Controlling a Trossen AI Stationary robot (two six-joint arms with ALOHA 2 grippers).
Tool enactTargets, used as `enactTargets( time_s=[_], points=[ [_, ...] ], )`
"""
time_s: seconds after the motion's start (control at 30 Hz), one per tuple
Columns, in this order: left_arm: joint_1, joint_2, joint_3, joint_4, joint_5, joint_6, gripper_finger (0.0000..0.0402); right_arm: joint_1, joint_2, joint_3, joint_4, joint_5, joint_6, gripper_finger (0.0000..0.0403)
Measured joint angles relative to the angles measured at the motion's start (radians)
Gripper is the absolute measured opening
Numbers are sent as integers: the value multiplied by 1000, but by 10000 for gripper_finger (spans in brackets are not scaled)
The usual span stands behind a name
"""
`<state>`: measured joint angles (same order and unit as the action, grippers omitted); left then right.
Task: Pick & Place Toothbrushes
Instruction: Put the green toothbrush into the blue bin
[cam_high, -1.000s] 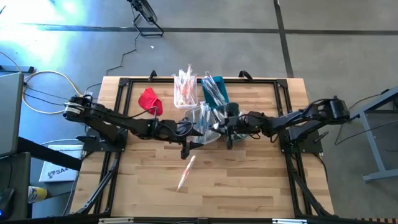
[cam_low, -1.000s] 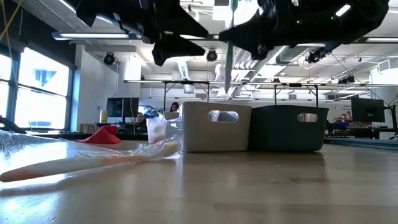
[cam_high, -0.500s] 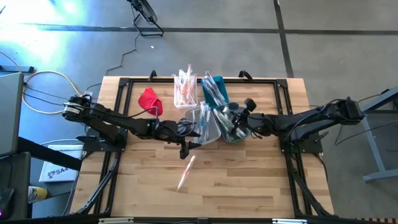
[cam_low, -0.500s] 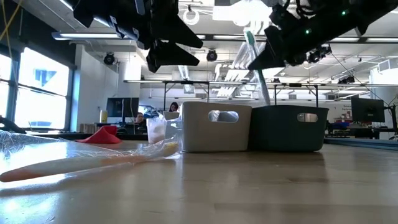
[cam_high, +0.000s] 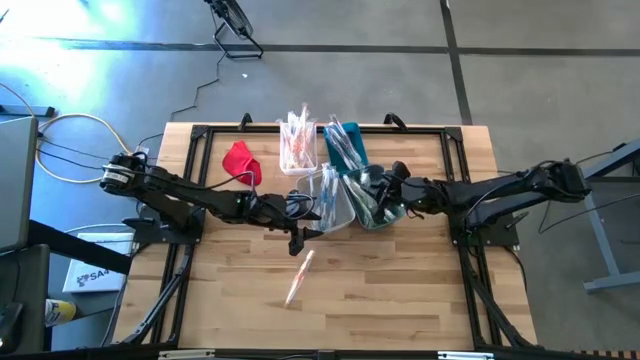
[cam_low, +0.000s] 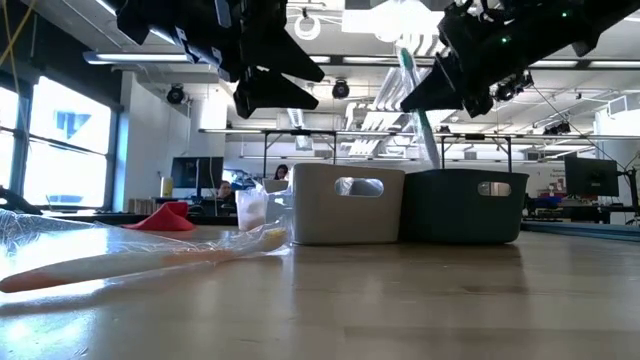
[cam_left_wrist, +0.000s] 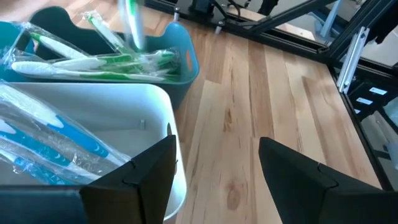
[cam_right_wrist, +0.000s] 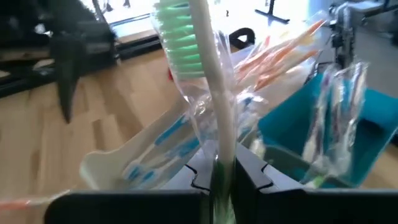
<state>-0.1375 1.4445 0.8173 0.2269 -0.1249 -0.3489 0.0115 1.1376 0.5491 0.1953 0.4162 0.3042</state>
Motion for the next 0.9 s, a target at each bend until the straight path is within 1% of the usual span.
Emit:
enactTargets(
  time_s=[0.17, 0.27, 0.4, 0.6, 0.77, 0.9],
  points=[
    [0, 0, 0, 1, 0, 0, 225, 41, -13, 0, -18, -10, 14, 18],
    [0, 0, 0, 1, 0, 0, 225, 48, -13, 0, -42, -63, 39, 18],
    [0, 0, 0, 1, 0, 0, 225, 28, -13, 0, -84, -78, 85, 18],
    [0, 0, 0, 2, 0, 0, 225, -35, 5, 0, -168, -87, 177, 18],
    [0, 0, 0, 2, -21, 0, 225, -102, 62, 0, -148, -213, 191, 18],
    [0, 0, 0, 1, -23, 0, 225, -147, 97, 0, -132, -271, 191, 18]
  ],
)
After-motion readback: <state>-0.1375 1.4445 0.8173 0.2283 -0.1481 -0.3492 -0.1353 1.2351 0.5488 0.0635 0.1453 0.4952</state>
